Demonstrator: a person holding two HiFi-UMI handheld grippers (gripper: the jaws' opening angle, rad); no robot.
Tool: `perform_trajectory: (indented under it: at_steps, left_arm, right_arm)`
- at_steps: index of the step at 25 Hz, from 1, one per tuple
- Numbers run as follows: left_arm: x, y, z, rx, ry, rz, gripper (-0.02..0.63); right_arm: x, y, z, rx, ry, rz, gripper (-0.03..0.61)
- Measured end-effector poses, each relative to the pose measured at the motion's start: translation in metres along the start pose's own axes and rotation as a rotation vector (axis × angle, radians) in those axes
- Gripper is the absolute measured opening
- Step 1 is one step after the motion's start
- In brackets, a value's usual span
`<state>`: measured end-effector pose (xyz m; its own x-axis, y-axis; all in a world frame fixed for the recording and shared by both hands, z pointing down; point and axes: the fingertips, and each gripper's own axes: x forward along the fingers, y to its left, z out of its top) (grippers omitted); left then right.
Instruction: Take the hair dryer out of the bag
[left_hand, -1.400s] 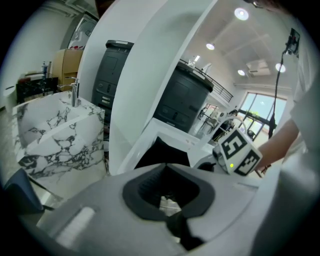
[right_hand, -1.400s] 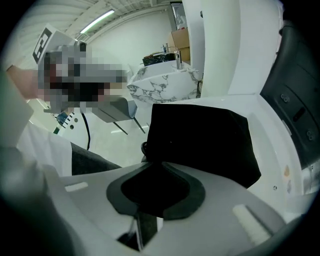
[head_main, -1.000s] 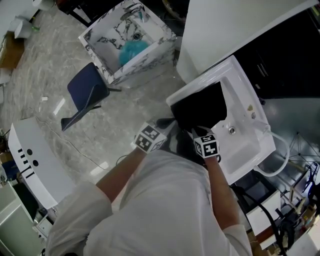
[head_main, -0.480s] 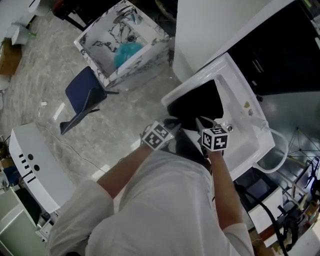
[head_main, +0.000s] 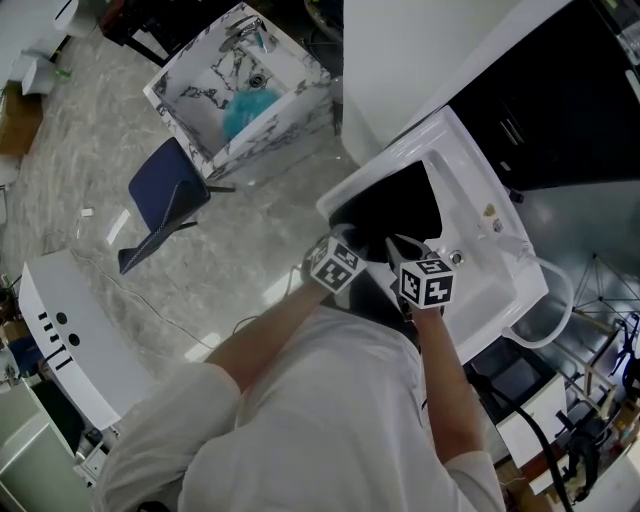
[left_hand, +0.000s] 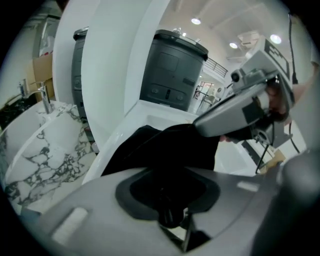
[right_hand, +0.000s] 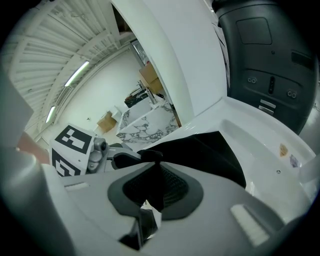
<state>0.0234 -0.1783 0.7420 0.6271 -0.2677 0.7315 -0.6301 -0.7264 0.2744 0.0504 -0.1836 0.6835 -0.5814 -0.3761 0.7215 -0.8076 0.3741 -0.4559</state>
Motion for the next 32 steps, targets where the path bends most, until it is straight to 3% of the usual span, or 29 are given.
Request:
perform_trajectory:
  at_steps: [7,9,11,22,26,32]
  left_arm:
    - [0.022,0.008,0.002,0.050,0.032,0.092,0.144]
    - [0.025,0.010,0.003,0.079,0.034,0.122,0.214]
    - [0.027,0.011,0.001,0.088,0.039,0.136,0.233]
    - [0.053,0.014,-0.011,0.092,0.118,0.107,0.235]
    - [0.068,0.015,-0.024,0.089,0.202,0.089,0.253]
    - [0.067,0.014,-0.022,0.015,0.217,0.042,0.241]
  right_arm:
    - [-0.003,-0.005,0.004,0.007,-0.010,0.005,0.026]
    - [-0.003,-0.007,0.005,0.010,-0.013,0.007,0.026]
    - [-0.004,-0.010,0.006,0.014,-0.014,0.010,0.026]
    - [-0.008,-0.016,0.002,0.031,-0.005,0.023,0.026]
    - [-0.007,-0.020,-0.002,0.031,0.006,0.019,0.026]
    - [-0.010,-0.027,-0.002,0.032,0.010,0.007,0.037]
